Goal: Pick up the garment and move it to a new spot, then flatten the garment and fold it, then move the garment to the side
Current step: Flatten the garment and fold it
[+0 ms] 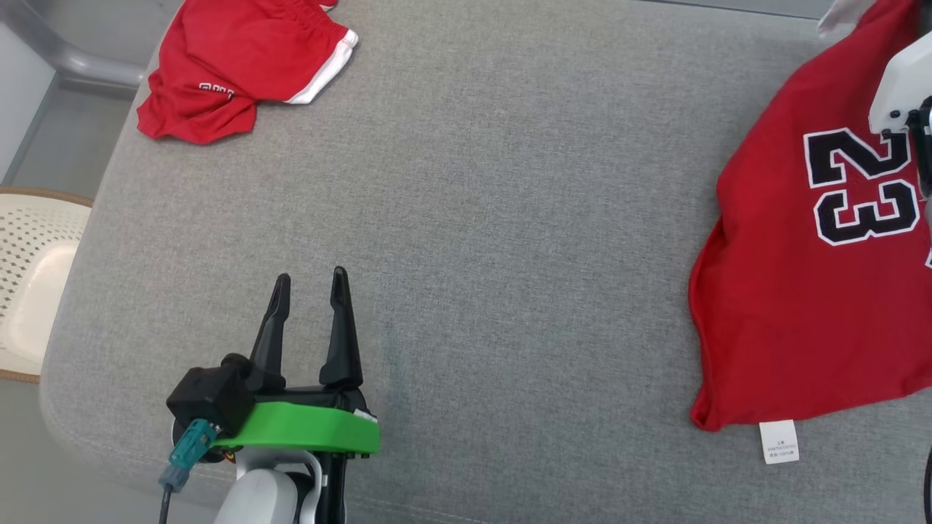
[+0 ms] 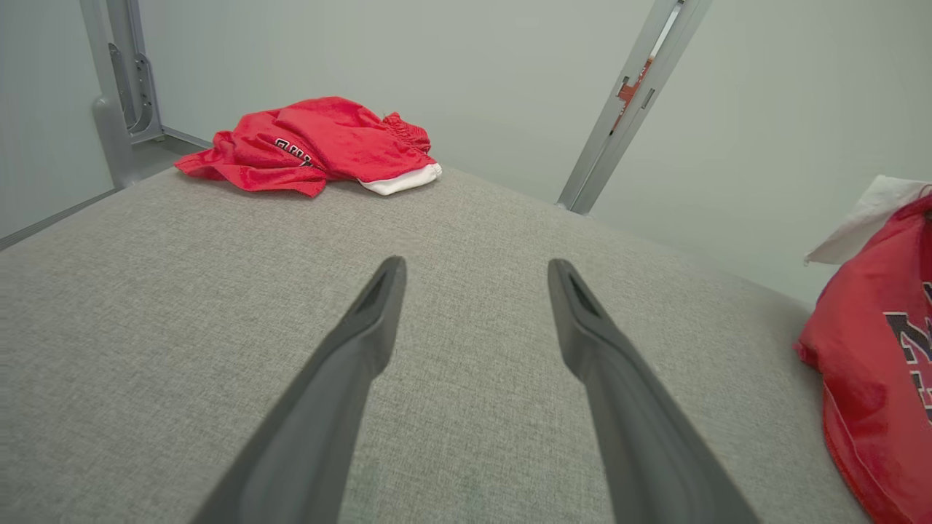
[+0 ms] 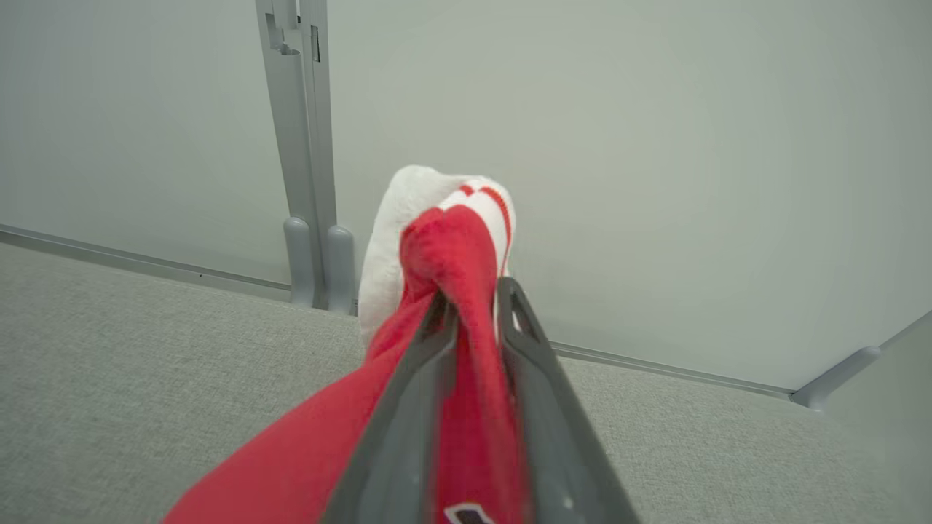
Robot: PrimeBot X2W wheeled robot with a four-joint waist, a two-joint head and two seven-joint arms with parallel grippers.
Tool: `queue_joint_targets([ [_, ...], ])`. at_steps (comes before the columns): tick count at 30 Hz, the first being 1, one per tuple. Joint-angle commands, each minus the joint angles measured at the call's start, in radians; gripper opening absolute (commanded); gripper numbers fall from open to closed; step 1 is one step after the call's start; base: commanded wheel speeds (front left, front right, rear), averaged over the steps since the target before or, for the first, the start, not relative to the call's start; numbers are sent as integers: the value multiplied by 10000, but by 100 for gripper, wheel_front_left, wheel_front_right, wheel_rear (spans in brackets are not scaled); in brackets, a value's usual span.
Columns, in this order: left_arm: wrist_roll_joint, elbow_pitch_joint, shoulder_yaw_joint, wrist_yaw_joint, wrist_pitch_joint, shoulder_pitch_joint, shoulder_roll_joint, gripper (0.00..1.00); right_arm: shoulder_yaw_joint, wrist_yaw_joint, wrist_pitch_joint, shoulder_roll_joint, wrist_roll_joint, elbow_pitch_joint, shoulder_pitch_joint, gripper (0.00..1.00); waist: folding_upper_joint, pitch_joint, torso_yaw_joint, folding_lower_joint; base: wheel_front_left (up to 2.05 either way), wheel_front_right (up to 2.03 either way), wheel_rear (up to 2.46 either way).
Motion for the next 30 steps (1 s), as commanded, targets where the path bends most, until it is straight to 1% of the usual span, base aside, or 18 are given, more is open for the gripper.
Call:
queue_joint_targets([
  [1, 1, 20, 36, 17, -2, -148, 28, 100, -230, -11, -127, 104, -287, -97, 152, 100, -1, 57, 35, 0, 0, 0, 0],
  [4, 52, 21, 139, 64, -2, -30, 28, 100, -574, -11, -426, 596, -785, -208, 372, 100, -1, -30, -170, 0, 0, 0, 0],
  [8, 123, 57, 212, 33, -2, 160, 28, 100, -543, -11, -822, 1162, -786, -363, 570, 100, -1, -285, -627, 0, 0, 0, 0],
  [11, 199, 87, 230, 9, -2, 263, 30, 100, -168, -11, -944, 1489, -443, -646, 938, 100, -1, -540, -1013, 0, 0, 0, 0],
  [14, 282, 127, 195, -21, -2, 452, 30, 100, 596, -11, -947, 1704, 252, -1720, 1701, 100, -1, -811, -1449, 0, 0, 0, 0],
  [18, 309, 195, 63, -57, -2, 624, 30, 100, 1490, -11, -945, 1610, 1508, -3424, 3417, 100, -1, -1164, -1940, 0, 0, 0, 0],
  [23, 312, 237, 64, -20, -2, 836, 31, 100, 2358, -11, -949, 1314, 2966, -5393, 6178, 100, -1, -1490, -2373, 0, 0, 0, 0],
  [26, 343, 235, 154, -36, -2, 872, 31, 100, 2812, -11, -950, 1276, 3560, -6295, 7595, 100, -1, -1594, -2525, 0, 0, 0, 0],
  [30, 348, 172, 202, 8, -2, 972, 31, 100, 4048, -9, -950, 975, 3910, -7155, 9101, 100, -1, -1646, -2676, 0, 0, 0, 0],
])
